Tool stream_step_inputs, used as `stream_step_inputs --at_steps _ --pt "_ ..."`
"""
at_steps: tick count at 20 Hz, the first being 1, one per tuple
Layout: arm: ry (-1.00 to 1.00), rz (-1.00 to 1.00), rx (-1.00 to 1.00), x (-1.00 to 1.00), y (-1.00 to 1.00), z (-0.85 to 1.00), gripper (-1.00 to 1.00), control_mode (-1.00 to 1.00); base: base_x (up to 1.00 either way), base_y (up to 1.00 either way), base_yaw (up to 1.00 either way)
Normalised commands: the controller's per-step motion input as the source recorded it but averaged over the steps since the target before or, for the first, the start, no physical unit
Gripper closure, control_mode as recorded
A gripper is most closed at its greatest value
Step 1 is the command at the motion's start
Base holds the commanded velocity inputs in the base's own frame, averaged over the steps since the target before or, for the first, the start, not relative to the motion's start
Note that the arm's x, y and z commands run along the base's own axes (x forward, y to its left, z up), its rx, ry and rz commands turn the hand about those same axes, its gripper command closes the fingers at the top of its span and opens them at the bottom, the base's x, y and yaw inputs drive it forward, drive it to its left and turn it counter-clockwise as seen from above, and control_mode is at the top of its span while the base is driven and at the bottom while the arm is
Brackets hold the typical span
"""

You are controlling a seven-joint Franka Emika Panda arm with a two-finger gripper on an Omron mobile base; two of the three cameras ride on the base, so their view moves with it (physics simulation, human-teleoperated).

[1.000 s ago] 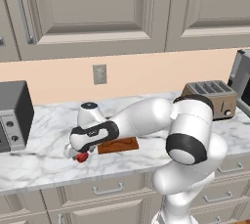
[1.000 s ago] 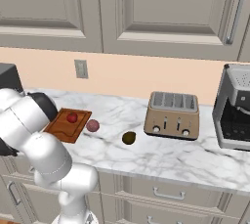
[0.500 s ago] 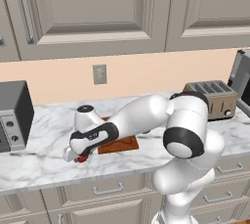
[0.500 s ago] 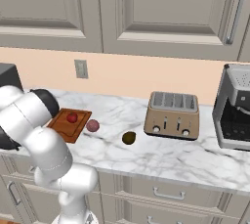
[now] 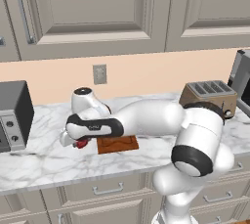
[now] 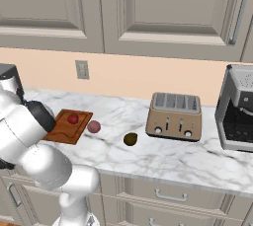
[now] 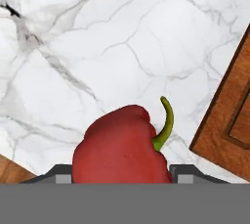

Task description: Place the avocado, onion, tomato, and bell pepper on the cutting board.

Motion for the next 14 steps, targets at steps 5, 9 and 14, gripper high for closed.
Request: stream_step_inputs --at_steps 5,9,14 --pt "-0.04 -0.1 -0.02 0.0 -0.66 0.34 1.0 -1.0 0.0 0.0 0.0" --pt "0.0 -0.07 -0.01 0.14 -0.9 -0.31 1.0 -1.0 0.0 0.0 0.0" --pt "0.0 -0.04 0.0 0.33 -0.92 -0.26 1.0 -1.0 0.0 0.0 0.0"
